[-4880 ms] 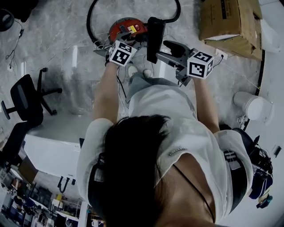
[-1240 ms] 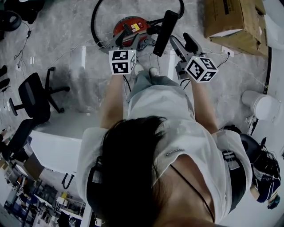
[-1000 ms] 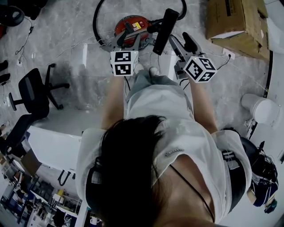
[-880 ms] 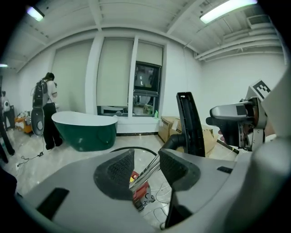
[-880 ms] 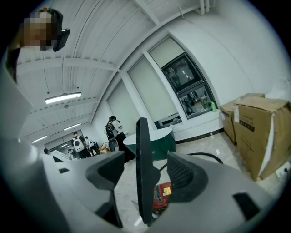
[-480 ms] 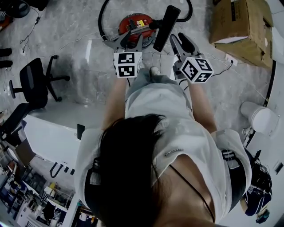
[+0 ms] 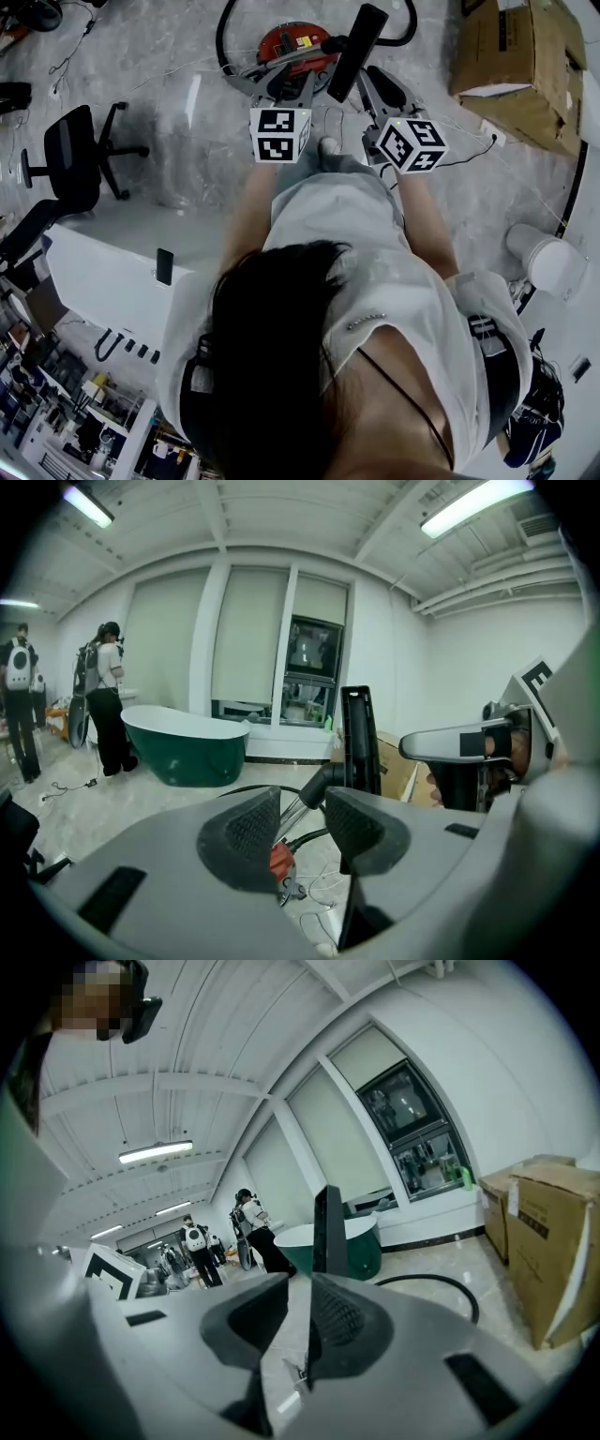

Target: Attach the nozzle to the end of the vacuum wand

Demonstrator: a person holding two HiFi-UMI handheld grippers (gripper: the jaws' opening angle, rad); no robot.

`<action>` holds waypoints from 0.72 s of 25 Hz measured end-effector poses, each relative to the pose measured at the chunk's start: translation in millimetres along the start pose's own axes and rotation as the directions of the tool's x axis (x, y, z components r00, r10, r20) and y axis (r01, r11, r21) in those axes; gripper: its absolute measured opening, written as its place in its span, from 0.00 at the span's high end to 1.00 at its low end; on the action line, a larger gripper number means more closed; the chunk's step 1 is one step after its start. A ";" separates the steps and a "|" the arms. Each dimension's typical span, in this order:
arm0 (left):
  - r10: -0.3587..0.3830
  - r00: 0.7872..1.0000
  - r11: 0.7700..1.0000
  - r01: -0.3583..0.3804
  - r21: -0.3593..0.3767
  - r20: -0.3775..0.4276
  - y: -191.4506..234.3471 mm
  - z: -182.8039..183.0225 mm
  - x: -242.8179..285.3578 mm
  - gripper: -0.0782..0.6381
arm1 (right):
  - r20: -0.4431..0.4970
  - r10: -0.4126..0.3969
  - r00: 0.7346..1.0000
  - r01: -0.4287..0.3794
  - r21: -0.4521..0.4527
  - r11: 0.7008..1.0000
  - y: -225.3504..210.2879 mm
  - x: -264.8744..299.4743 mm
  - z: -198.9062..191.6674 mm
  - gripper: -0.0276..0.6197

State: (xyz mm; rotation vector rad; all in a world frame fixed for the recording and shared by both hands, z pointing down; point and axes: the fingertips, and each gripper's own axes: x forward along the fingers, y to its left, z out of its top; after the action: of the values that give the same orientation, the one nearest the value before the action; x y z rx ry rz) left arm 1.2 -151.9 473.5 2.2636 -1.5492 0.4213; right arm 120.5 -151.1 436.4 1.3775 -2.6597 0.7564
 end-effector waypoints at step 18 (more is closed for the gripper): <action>0.053 0.998 0.999 -0.053 0.002 -0.019 -9.4 -8.6 -11.5 0.86 | -0.111 -0.017 0.994 0.004 -0.112 0.994 9.3 9.0 -20.5 0.91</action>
State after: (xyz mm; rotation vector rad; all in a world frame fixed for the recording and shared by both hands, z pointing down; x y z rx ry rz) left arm 5.6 -135.4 474.9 2.2176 -1.6025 0.4580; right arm 104.3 -144.3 453.0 1.2817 -2.5649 0.6524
